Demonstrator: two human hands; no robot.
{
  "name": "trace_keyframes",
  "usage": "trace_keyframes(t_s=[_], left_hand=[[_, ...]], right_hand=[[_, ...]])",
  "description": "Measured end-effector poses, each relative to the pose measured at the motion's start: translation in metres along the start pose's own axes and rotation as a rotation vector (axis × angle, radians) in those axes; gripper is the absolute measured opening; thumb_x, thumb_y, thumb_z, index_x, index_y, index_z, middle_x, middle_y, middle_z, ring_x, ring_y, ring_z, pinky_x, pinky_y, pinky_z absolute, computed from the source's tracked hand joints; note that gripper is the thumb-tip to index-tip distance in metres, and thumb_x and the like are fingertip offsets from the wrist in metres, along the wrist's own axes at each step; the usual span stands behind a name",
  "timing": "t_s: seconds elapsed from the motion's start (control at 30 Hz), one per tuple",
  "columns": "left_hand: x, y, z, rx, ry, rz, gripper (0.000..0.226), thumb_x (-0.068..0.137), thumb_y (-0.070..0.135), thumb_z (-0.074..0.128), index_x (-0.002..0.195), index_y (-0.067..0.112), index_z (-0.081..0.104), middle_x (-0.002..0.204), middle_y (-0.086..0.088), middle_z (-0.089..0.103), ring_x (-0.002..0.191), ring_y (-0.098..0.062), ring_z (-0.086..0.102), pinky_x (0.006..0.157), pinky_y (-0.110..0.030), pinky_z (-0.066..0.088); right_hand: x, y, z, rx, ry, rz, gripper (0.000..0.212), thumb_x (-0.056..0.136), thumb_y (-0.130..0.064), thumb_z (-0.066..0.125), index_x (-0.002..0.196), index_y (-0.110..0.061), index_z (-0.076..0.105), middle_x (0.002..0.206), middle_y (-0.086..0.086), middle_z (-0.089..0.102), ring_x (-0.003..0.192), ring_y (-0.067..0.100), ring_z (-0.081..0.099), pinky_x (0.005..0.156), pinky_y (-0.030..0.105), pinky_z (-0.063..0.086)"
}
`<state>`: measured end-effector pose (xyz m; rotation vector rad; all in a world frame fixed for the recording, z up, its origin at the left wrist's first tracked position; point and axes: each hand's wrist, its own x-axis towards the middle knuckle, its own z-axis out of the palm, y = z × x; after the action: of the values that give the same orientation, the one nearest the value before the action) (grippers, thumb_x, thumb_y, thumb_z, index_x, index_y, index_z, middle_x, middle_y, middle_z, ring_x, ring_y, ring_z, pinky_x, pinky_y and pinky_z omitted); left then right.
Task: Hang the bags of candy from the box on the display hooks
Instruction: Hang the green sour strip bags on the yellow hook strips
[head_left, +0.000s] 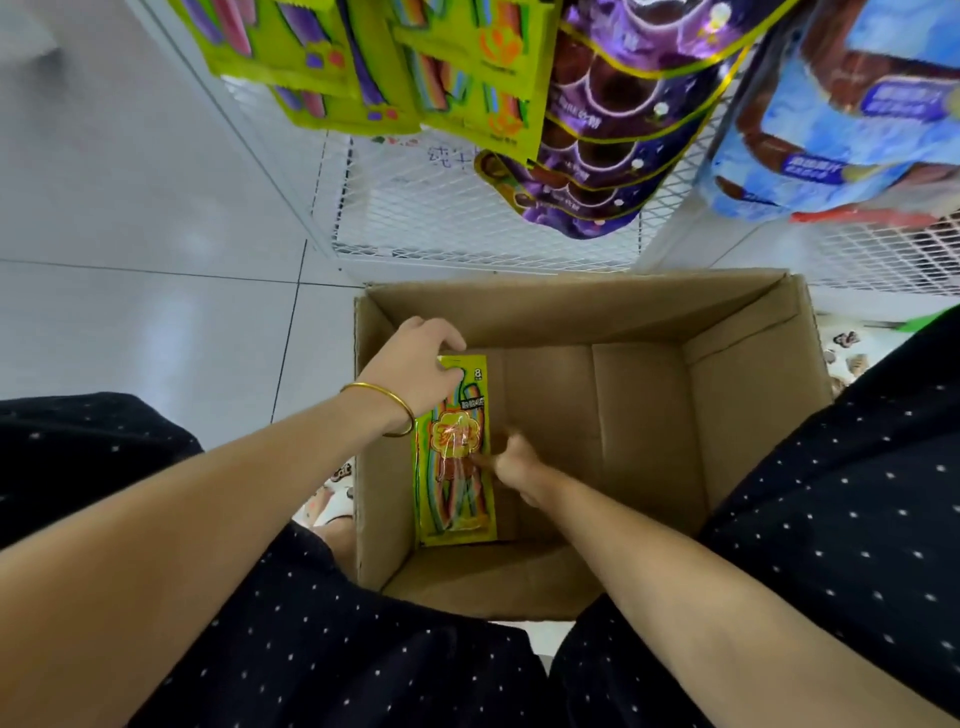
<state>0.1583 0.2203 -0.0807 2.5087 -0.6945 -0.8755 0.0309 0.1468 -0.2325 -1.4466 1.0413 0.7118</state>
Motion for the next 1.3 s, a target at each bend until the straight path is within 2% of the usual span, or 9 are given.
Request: trace_keyframes(t_s=[0.17,0.4,0.53,0.67,0.73,0.83,1.03,1.17,1.3], left_hand=[[-0.002,-0.003,-0.004,-0.023,0.017,-0.025,0.028,0.082,0.011,0.063,0.109,0.014,0.059,0.112,-0.005,0.047,0.090,-0.020,0.060,0.090,-0.028,0.045],[-0.002,-0.007,-0.006,-0.050,0.048,-0.037,0.027,0.083,0.010,0.061,0.109,0.014,0.058,0.110,-0.002,0.044,0.087,-0.015,0.056,0.085,-0.022,0.042],[-0.004,-0.009,-0.009,-0.065,0.068,-0.056,0.026,0.084,0.011,0.061,0.110,0.015,0.058,0.110,0.000,0.043,0.088,-0.016,0.057,0.079,-0.022,0.041],[-0.008,-0.012,-0.011,-0.066,0.072,-0.070,0.027,0.084,0.013,0.061,0.111,0.015,0.058,0.110,0.000,0.043,0.084,-0.017,0.056,0.080,-0.021,0.039],[-0.009,-0.013,-0.012,-0.070,0.079,-0.071,0.027,0.085,0.012,0.061,0.111,0.014,0.058,0.111,0.000,0.044,0.082,-0.016,0.055,0.081,-0.021,0.039],[-0.011,-0.016,-0.013,-0.069,0.083,-0.078,0.027,0.085,0.011,0.060,0.111,0.015,0.058,0.112,-0.001,0.045,0.081,-0.018,0.056,0.080,-0.022,0.040],[-0.014,-0.016,-0.012,-0.079,0.108,-0.077,0.025,0.085,0.013,0.059,0.109,0.016,0.058,0.111,-0.001,0.046,0.083,-0.018,0.056,0.080,-0.023,0.041],[-0.016,-0.015,-0.013,-0.083,0.130,-0.052,0.024,0.085,0.012,0.058,0.109,0.015,0.059,0.106,0.001,0.045,0.085,-0.012,0.049,0.083,-0.020,0.038],[-0.016,-0.016,-0.015,-0.093,0.153,-0.057,0.025,0.083,0.011,0.061,0.108,0.012,0.060,0.105,-0.006,0.051,0.098,-0.021,0.052,0.088,-0.026,0.039]], right_hand=[[0.000,0.005,0.007,0.068,0.015,-0.032,0.070,0.081,-0.020,0.072,0.138,-0.009,0.033,0.138,0.013,0.046,0.123,0.028,0.046,0.102,0.039,0.041],[0.004,0.007,0.016,0.162,-0.040,0.034,0.068,0.078,-0.018,0.074,0.134,-0.006,0.037,0.136,0.013,0.049,0.124,0.028,0.045,0.102,0.036,0.039],[0.003,0.004,0.024,0.225,-0.058,0.056,0.061,0.077,-0.017,0.075,0.128,-0.007,0.044,0.130,0.012,0.054,0.117,0.027,0.051,0.095,0.035,0.043],[0.002,0.007,0.025,0.319,-0.090,0.054,0.061,0.075,-0.015,0.076,0.125,-0.006,0.043,0.125,0.012,0.056,0.113,0.028,0.054,0.078,0.032,0.046],[0.003,0.009,0.025,0.291,-0.062,0.010,0.063,0.073,-0.019,0.078,0.124,-0.005,0.044,0.122,0.008,0.056,0.115,0.027,0.053,0.077,0.030,0.046],[0.007,0.008,0.031,0.184,-0.050,-0.098,0.054,0.075,-0.018,0.077,0.121,-0.003,0.053,0.120,0.007,0.060,0.112,0.026,0.056,0.095,0.034,0.045],[0.005,-0.008,0.025,-0.307,0.196,-0.251,0.028,0.082,-0.033,0.069,0.105,-0.019,0.063,0.108,0.007,0.067,0.102,0.030,0.061,0.079,0.031,0.047],[-0.001,-0.024,-0.003,-0.173,0.145,-0.319,0.015,0.079,-0.005,0.069,0.089,-0.006,0.058,0.097,0.013,0.066,0.094,0.029,0.062,0.082,0.041,0.051],[-0.036,-0.044,-0.045,0.073,0.000,-0.373,0.034,0.074,0.010,0.068,0.077,-0.017,0.046,0.078,0.006,0.061,0.064,0.015,0.057,0.060,0.027,0.048]])
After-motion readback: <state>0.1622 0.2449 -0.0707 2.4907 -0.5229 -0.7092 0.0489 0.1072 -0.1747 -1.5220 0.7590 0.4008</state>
